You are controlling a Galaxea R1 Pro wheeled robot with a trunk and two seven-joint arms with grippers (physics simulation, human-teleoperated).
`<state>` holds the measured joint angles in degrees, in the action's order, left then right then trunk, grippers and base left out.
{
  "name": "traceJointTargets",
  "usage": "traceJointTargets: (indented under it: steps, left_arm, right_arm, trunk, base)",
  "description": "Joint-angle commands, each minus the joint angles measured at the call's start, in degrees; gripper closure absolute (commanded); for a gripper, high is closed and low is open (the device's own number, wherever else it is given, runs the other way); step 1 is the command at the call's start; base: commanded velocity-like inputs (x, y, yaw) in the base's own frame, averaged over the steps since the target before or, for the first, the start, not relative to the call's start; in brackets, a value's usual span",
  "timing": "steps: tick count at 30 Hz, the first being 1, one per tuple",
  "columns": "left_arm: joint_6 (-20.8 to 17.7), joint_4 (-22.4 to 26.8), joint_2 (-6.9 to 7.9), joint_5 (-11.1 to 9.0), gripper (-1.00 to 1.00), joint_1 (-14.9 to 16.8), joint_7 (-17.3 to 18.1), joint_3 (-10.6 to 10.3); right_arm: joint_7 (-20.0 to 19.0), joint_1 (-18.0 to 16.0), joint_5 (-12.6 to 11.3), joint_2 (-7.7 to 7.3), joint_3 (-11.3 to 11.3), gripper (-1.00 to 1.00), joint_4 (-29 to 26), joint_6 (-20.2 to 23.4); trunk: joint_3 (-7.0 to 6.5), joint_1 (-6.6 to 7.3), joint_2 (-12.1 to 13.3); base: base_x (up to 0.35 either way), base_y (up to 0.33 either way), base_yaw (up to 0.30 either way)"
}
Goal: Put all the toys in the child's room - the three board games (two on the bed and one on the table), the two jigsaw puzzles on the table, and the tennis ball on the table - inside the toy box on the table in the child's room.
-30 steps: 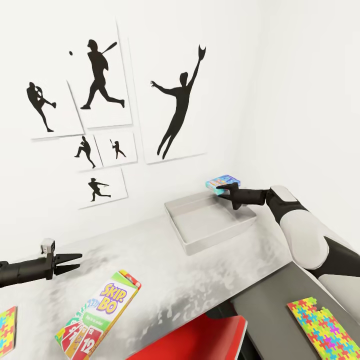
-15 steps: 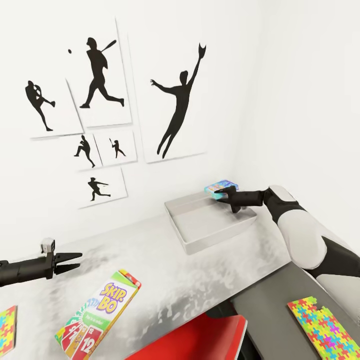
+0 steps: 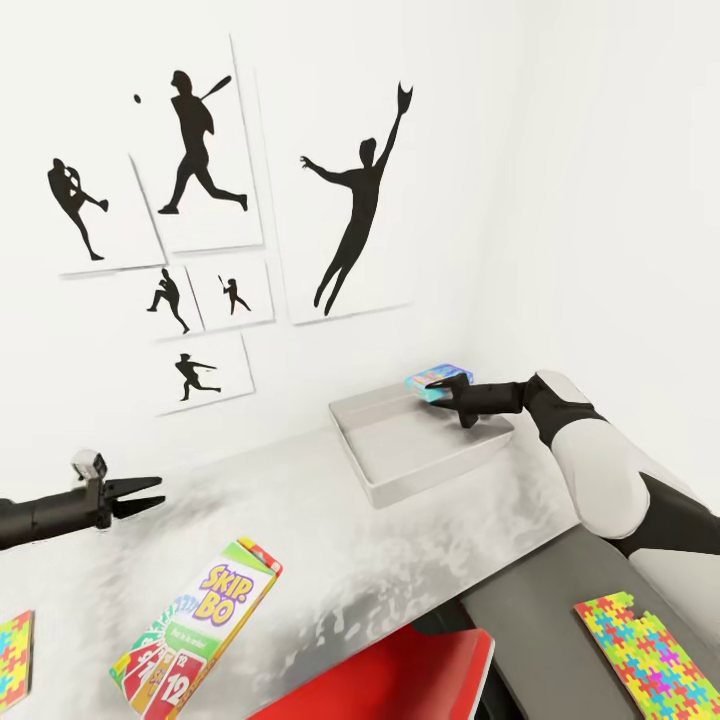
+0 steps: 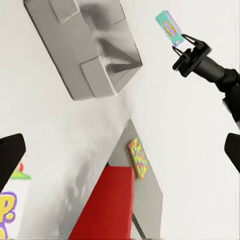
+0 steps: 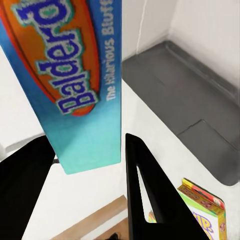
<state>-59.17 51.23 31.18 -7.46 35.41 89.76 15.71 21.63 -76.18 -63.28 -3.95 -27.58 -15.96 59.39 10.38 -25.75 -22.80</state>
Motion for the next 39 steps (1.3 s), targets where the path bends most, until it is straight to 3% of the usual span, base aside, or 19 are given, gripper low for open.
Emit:
traceJointTargets:
  steps: [1, 3, 8, 33, 39]
  left_arm:
    - [-0.58, 0.51, 0.05, -1.58, -1.0, 0.06, 0.24, -0.07]
    - [-0.54, 1.59, 0.08, -3.28, -1.0, 0.1, 0.24, -0.07]
    - [-0.52, 3.95, 0.0, -4.88, -1.0, 0.88, 0.24, 0.11]
    - [-0.34, 4.5, -0.08, -4.96, -1.0, 1.16, 0.24, 0.19]
    - [-0.34, 4.5, -0.13, -4.96, -1.0, 1.16, 0.24, 0.19]
  right_arm:
    - [0.59, -0.05, -0.51, 0.01, -0.28, 1.0, -0.03, 0.11]
    - [0.6, -0.03, -0.52, 0.0, -0.28, 1.0, -0.04, 0.11]
    - [0.61, 0.0, -0.53, -0.06, -0.28, 1.0, -0.04, 0.11]
    - [0.71, 0.32, -0.57, 0.06, -0.28, 1.0, -0.63, 0.1]
    - [2.97, 0.09, -0.61, 0.05, -0.34, 1.0, -0.71, 0.03]
  trunk:
    - [0.14, -0.03, -0.12]
    - [0.18, -0.03, -0.12]
    - [0.29, -0.03, -0.12]
    - [0.8, -0.03, -0.12]
    - [1.1, -0.03, -0.12]
  base:
    - [0.0, 0.0, 0.0]
    - [0.0, 0.0, 0.0]
    - [0.0, 0.0, 0.0]
    - [0.0, 0.0, 0.0]
    - [0.0, 0.0, 0.0]
